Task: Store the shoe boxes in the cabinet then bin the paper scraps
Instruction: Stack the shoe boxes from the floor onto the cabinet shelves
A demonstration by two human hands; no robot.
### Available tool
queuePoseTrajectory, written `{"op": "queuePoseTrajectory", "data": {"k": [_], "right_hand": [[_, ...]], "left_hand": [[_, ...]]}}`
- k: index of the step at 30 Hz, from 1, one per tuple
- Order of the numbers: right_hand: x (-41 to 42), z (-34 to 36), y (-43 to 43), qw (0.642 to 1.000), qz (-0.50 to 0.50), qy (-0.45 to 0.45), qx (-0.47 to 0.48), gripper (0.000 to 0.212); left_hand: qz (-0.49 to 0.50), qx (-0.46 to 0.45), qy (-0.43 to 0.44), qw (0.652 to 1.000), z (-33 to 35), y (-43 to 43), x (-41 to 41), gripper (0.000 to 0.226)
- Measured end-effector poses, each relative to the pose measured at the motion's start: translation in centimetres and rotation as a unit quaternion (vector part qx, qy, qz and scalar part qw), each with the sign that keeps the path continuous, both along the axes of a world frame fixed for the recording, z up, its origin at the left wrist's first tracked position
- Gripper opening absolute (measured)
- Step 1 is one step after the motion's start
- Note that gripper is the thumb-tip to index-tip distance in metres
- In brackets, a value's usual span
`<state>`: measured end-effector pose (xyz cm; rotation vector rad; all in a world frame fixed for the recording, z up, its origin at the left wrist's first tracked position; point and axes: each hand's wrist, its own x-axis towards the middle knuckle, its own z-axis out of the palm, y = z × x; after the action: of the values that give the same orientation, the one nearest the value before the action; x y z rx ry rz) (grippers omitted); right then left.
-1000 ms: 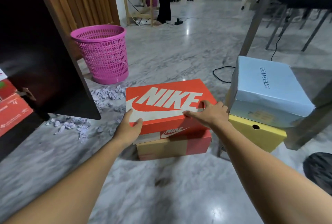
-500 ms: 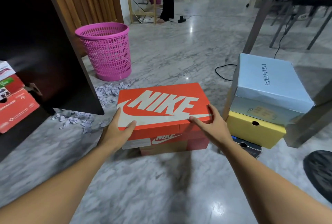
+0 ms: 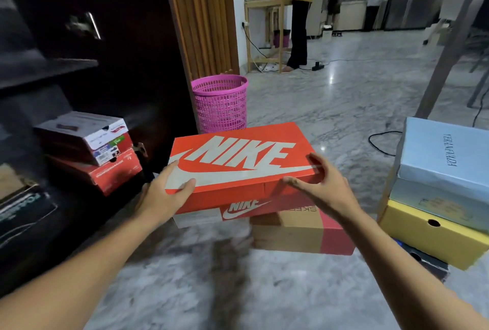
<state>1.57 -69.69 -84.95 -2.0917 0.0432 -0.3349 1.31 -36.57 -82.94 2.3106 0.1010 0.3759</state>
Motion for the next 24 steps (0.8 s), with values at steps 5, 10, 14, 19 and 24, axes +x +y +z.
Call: {"op": "queuePoseTrajectory", "data": {"k": [5,10,14,19,24], "right_hand": [[0.7,5.7,4.7,0.996,0.065,-0.053,0.028,0.1],[0.6,11.7,10.6,0.989,0.093,-0.095,0.065,0.083],[0.7,16.6,16.0,0.986,0.104,-0.121,0.051,0.078],[2.3,23.1,22.6,0.98,0.114,-0.151,0.062,0.082],[6.0,27.0,28.0,0.966,0.158,-0.181,0.094,0.083]], "left_hand": [[0.049,0.006,-0.048,0.998,6.4,5.4,-2.3,0.057],[0.106,0.002,-0.101,0.989,13.1,11.0,-4.4,0.059],[0.141,-0.047,-0.174,0.974,18.1,15.3,-5.6,0.039],[0.199,-0.125,-0.263,0.936,24.0,19.6,-5.9,0.038],[0.245,-0.1,-0.304,0.915,28.7,23.6,-5.5,0.039]]}}
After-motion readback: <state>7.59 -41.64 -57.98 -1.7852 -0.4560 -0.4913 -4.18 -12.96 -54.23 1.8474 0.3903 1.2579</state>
